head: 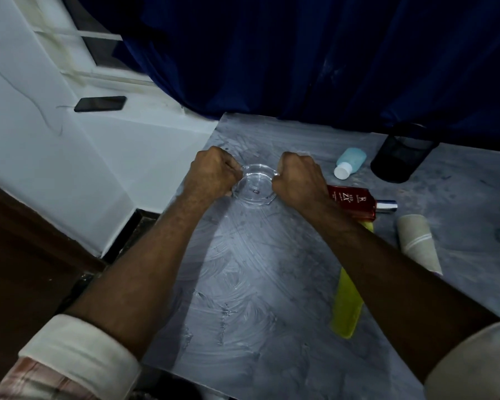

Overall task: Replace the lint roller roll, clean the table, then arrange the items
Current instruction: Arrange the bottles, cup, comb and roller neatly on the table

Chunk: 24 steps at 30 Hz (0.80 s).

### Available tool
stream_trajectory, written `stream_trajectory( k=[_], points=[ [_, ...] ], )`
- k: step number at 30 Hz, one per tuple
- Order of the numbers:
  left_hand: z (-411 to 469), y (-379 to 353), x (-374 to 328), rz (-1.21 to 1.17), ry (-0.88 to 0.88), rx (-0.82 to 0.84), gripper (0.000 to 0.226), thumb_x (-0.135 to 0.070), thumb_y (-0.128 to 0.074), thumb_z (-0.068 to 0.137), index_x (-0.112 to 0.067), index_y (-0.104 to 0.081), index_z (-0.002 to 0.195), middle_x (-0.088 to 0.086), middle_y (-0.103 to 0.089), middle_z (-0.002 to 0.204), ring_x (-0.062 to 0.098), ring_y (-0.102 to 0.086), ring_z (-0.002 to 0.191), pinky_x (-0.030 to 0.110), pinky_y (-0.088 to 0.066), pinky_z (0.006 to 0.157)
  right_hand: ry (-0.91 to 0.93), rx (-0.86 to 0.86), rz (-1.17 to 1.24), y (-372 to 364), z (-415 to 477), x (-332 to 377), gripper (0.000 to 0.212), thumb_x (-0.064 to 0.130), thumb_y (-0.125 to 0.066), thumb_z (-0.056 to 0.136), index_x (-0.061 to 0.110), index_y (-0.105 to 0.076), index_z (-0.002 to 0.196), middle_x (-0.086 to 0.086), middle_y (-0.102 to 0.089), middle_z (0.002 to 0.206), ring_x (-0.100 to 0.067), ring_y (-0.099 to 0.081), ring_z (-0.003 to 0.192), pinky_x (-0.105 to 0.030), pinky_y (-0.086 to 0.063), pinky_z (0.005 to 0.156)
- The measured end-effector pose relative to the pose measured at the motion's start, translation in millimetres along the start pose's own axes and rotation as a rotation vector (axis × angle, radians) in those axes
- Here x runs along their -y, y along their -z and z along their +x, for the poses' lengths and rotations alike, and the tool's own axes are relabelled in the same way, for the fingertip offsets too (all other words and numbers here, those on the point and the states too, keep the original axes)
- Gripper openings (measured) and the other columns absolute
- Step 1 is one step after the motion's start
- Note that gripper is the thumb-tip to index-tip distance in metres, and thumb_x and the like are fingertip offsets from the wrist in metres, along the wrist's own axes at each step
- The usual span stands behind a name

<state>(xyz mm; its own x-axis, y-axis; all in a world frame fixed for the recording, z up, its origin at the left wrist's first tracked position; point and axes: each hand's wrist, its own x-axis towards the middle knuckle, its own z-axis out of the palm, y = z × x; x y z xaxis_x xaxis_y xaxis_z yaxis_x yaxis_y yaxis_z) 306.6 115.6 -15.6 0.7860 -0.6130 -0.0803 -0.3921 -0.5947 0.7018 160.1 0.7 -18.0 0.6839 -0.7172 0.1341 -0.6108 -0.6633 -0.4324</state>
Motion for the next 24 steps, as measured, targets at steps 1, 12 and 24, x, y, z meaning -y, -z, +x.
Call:
stream_trajectory(
  k=[1,12,24],
  points=[
    [-1,0,-1,0.009,-0.002,0.007,0.017,-0.01,-0.088,0.081,-0.024,-0.08,0.075,-0.002,-0.081,0.084,0.02,-0.078,0.068,0.041,-0.069,0.075,0.009,0.006,-0.003,3,-1,-1,0.016,0.02,-0.061,0.085,0.006,-0.062,0.094,-0.015,-0.069,0.1,-0.035,-0.064,0.095,-0.032,-0.045,0.072],
    [-35,-23,-88,0.007,-0.39,-0.03,0.046,-0.042,-0.071,0.082,-0.029,-0.072,0.126,-0.01,-0.078,0.109,0.019,-0.075,0.096,0.037,-0.058,0.097,-0.134,-0.568,0.166,140,-38,-86,0.017,0.021,-0.062,0.081,0.013,-0.068,0.096,0.0,-0.07,0.079,-0.017,-0.064,0.076,-0.026,-0.048,0.07],
    [-3,-171,-212,-0.12,-0.49,0.346,0.078,-0.019,-0.089,0.081,-0.008,-0.051,0.148,0.01,-0.066,0.14,0.023,-0.063,0.128,0.026,-0.051,0.105,-0.383,-0.21,0.265,124,-5,-217,0.069,0.012,-0.082,0.074,0.01,-0.05,0.135,-0.015,-0.062,0.127,-0.03,-0.062,0.115,-0.043,-0.051,0.1]
  ],
)
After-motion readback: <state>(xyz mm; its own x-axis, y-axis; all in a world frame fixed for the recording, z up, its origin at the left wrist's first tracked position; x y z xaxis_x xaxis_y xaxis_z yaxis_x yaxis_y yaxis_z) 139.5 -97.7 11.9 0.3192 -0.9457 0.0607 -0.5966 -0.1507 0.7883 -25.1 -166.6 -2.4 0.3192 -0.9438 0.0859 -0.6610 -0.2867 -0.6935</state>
